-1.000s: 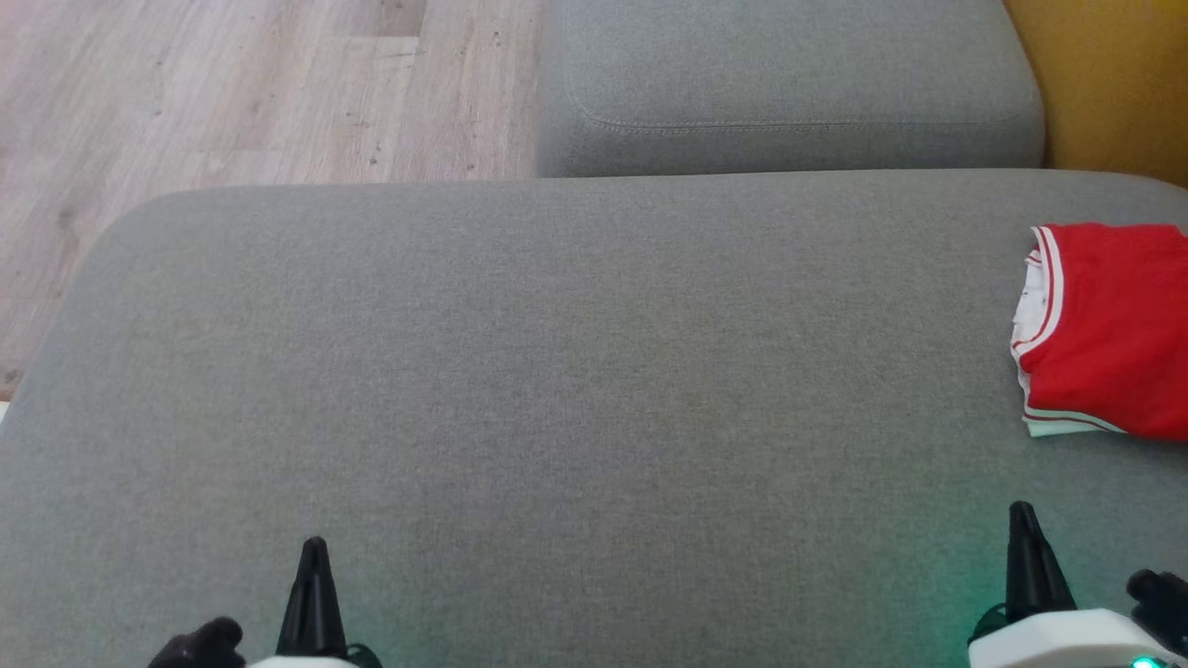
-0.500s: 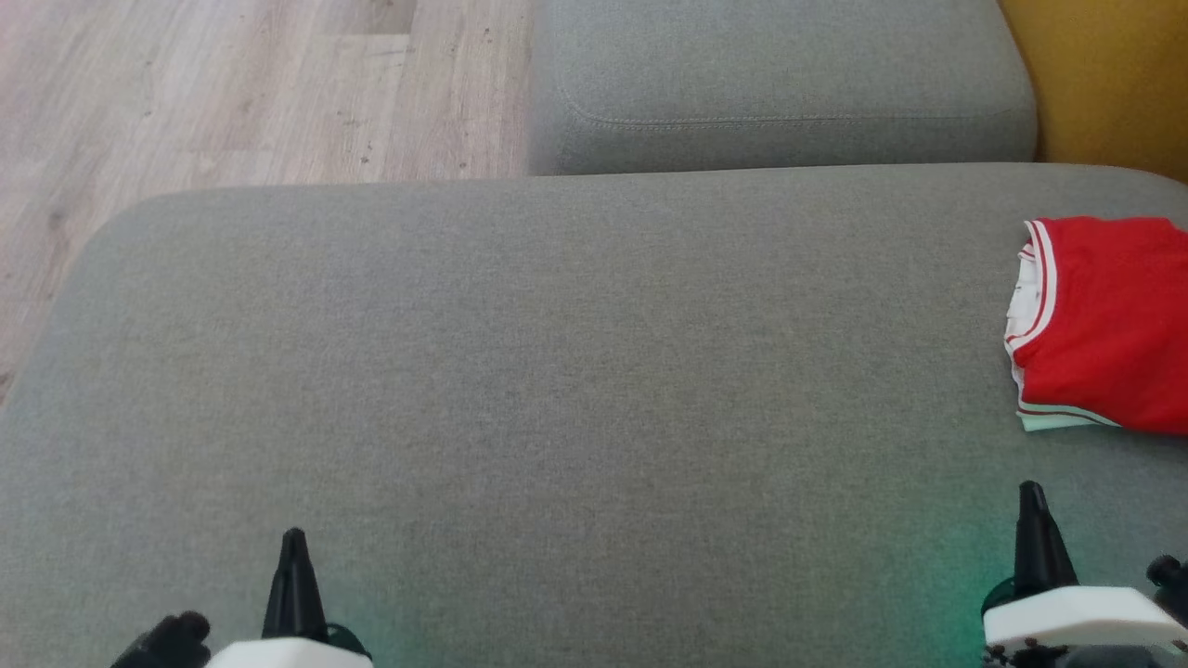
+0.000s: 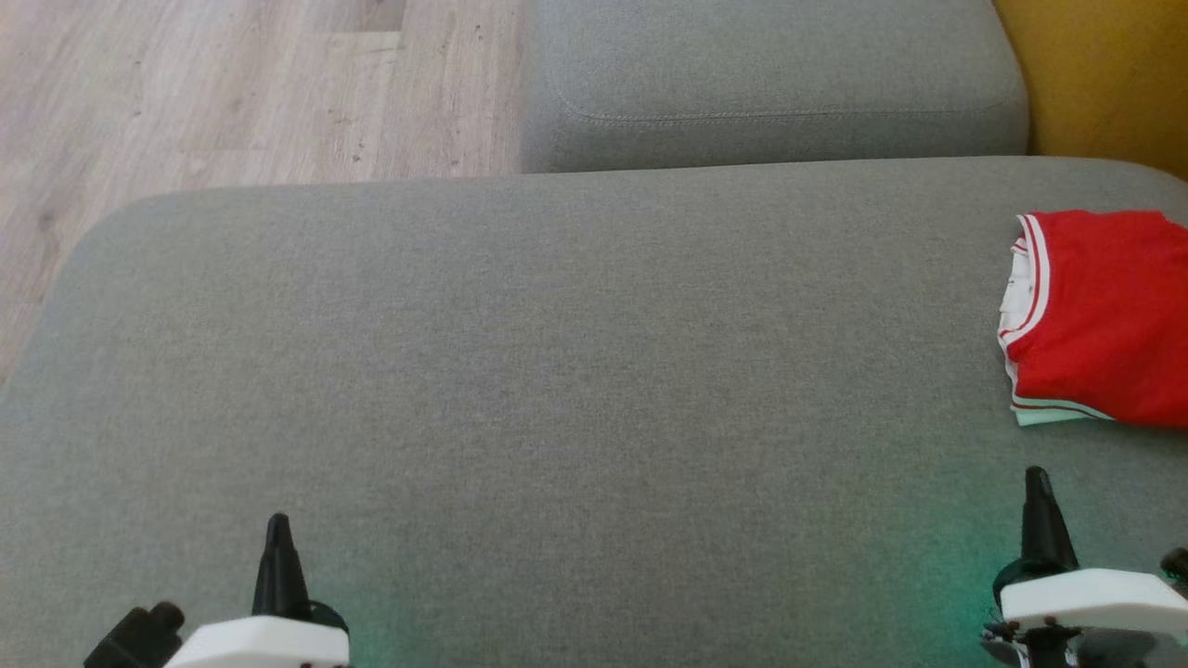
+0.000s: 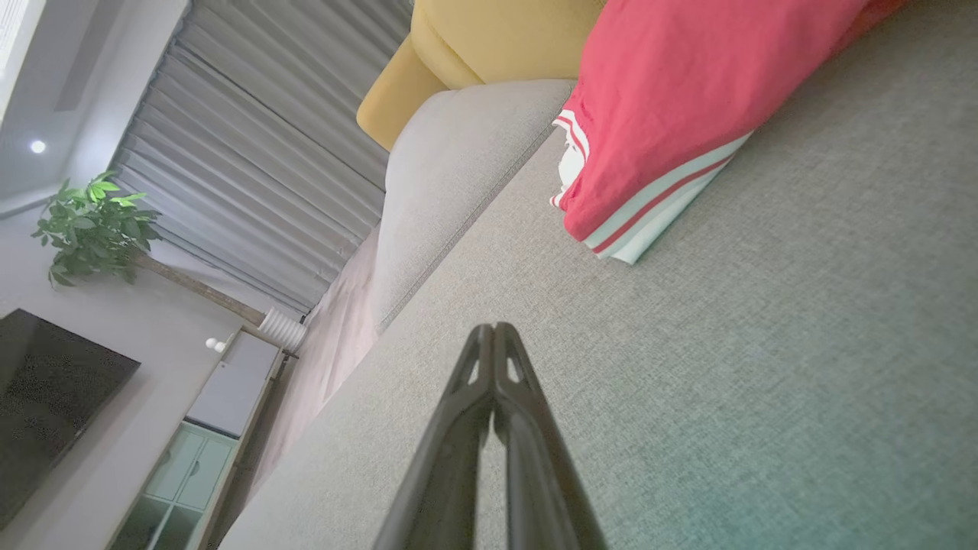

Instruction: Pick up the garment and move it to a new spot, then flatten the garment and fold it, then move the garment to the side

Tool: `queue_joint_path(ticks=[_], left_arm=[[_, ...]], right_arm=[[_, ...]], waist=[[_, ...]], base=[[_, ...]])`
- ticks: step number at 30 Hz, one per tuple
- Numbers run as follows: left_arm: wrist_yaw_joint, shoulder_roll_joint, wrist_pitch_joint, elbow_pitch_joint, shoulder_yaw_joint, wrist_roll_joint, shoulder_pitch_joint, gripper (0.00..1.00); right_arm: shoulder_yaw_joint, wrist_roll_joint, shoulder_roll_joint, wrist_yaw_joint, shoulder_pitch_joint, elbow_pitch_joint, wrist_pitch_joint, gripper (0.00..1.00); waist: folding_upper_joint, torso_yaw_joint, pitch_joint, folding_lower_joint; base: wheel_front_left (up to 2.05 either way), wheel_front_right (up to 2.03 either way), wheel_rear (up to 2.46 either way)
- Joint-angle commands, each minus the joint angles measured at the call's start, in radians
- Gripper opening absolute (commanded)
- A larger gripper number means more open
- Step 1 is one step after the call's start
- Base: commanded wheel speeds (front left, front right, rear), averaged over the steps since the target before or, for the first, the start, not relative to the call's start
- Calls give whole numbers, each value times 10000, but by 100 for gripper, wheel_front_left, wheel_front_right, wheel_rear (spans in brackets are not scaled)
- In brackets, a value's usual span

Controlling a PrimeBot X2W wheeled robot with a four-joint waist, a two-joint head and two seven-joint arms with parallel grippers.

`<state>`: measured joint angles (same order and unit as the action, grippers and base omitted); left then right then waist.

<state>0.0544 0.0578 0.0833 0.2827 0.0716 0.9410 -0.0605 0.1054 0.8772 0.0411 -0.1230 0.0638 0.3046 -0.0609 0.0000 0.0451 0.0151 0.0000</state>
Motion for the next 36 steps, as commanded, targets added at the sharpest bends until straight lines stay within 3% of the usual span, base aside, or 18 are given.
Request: queue_joint_path(ticks=[1, 36], left_arm=[[95, 154, -44, -329, -255, 218, 521, 0], [487, 156, -1019, -364, -1004, 4159, 1187, 0]], right_arm=[[-62, 252, 58, -41, -529, -350, 78, 0], [26, 4389, 77, -62, -1225, -496, 1054, 0]], waist=[[0, -5, -3, 0], [0, -267, -108, 0]], base=[[0, 0, 0], [0, 0, 0]])
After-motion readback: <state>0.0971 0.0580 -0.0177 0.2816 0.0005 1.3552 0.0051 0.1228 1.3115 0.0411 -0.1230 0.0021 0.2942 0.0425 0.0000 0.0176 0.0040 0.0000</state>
